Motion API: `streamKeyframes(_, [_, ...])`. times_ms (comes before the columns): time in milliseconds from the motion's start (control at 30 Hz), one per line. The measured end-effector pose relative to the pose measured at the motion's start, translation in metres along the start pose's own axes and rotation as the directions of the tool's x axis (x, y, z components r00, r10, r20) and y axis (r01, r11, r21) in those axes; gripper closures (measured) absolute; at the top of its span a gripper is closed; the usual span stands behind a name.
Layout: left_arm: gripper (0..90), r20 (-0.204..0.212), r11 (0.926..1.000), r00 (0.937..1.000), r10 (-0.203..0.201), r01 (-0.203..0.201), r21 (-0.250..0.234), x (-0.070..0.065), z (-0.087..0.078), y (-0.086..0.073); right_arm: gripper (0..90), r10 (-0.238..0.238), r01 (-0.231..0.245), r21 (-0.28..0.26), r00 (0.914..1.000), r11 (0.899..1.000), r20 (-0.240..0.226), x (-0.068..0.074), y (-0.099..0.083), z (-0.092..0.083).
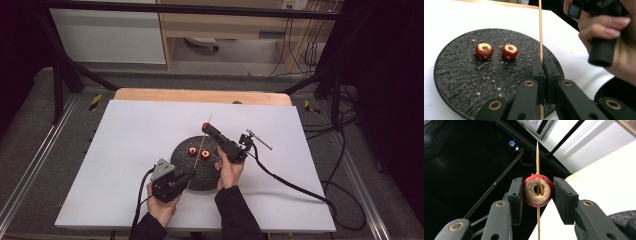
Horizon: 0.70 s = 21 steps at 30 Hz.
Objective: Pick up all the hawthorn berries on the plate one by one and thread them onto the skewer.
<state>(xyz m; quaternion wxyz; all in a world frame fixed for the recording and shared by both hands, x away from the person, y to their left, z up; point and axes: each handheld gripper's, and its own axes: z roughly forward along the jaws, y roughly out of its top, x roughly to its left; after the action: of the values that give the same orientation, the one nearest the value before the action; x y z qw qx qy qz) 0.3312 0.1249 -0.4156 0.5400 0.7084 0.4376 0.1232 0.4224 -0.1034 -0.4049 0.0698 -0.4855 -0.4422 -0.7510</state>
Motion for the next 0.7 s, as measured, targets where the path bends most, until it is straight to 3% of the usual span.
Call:
streamKeyframes(367, [88.4,0.011,1.0000,0.9999,0.008,-0.008,0.002,0.003,0.008,0.017,62.2,-0.041,0.041,0.048,0.9992,0.998,0.002,0.002,-0.009,-0.005])
streamKeyframes(700, [88.4,0.009,0.9995,0.9997,0.024,-0.024,0.019,0.005,0.016,0.021,62.2,-0.060,0.058,0.089,0.9981,0.994,0.016,-0.001,-0.020,-0.012])
